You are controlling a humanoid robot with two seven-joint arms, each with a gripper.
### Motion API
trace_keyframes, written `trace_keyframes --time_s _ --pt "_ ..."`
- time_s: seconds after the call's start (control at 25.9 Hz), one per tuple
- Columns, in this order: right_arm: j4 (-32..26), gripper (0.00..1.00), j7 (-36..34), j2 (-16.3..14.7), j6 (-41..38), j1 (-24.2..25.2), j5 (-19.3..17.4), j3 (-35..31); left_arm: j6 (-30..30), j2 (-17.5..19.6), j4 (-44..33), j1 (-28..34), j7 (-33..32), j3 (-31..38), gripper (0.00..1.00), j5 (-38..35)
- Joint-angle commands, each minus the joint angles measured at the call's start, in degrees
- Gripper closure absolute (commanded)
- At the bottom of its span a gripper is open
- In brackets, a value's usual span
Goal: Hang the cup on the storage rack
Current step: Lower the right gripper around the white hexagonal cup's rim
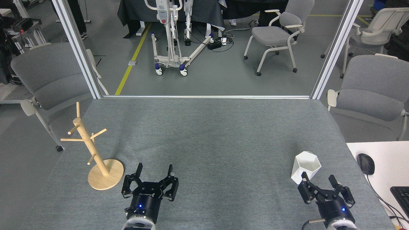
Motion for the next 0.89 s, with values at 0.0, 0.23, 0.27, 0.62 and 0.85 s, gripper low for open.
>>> trace_keyframes --time_s 0.0,0.23,0.27,0.62,0.85 --pt "3.7 0.01 -0.6 -0.5 0.4 -1.0 1.2 0.2 0.2 -0.2 -0.3 1.7 0.2 -2.1 0.0 0.0" --pt "4.1 0.01 -0.8 -1.2 0.6 -2.1 1.6 0.7 0.2 -0.3 -0.9 1.8 0.1 -2.9 0.0 0.0" --pt "4.5 0.01 -0.8 -1.2 0.6 -2.1 1.6 0.9 0.2 -0.3 -0.9 1.8 0.1 -2.9 0.0 -0.1" --pt "7.0 0.01 -0.9 -1.5 3.5 -5.1 1.5 4.0 0.1 -0.1 -0.8 2.3 0.1 -2.8 0.0 0.0" --pt "8.6 0.01 -1.0 -1.5 3.9 -6.1 1.7 4.0 0.2 -0.2 -0.5 2.3 0.0 -2.9 0.0 0.0"
